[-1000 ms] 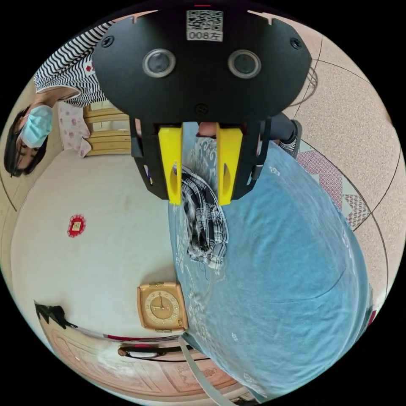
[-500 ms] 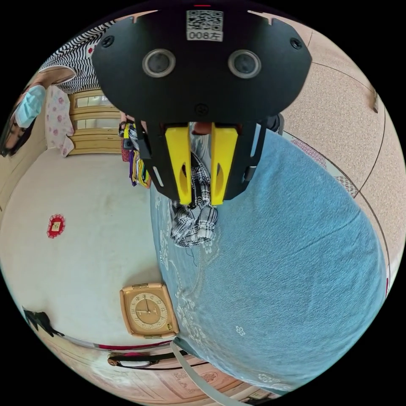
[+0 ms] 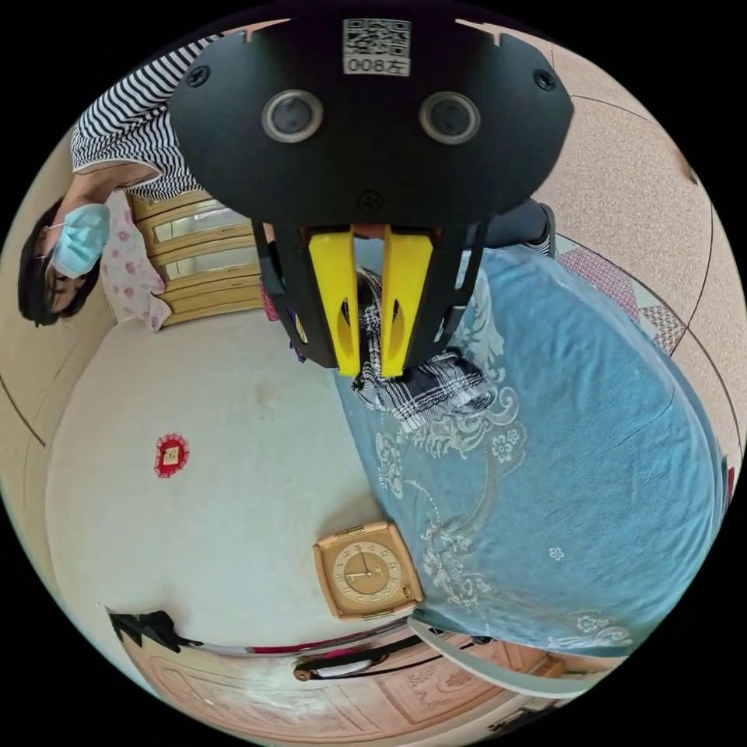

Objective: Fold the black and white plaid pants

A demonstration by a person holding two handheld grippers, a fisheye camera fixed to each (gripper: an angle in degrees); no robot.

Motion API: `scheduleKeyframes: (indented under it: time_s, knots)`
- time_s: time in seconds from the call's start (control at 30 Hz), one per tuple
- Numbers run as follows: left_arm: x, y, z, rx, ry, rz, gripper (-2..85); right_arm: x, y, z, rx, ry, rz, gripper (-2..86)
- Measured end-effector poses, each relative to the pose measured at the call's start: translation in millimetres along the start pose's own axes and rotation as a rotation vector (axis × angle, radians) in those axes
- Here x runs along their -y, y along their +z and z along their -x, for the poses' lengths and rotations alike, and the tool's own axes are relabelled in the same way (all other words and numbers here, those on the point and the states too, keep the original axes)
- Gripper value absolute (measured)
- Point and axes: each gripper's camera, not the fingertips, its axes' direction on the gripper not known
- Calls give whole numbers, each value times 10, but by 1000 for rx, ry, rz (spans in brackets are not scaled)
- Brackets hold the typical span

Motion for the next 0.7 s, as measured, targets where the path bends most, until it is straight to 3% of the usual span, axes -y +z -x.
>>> scheduleKeyframes:
  time_s: [0.33,0.53,0.7]
  knots:
    - [-165,818,-1666,-75,104,145,37,-1439,-800,-946,69,-85,-167,11]
    - [-127,2071,-2927,-120,207,345,36,-2320,-1635,-1599,88,-131,-396,11]
    - [-105,3573,-4734,-296,422,484,35,-2974,-2622,-1562,0,-336,-605,11]
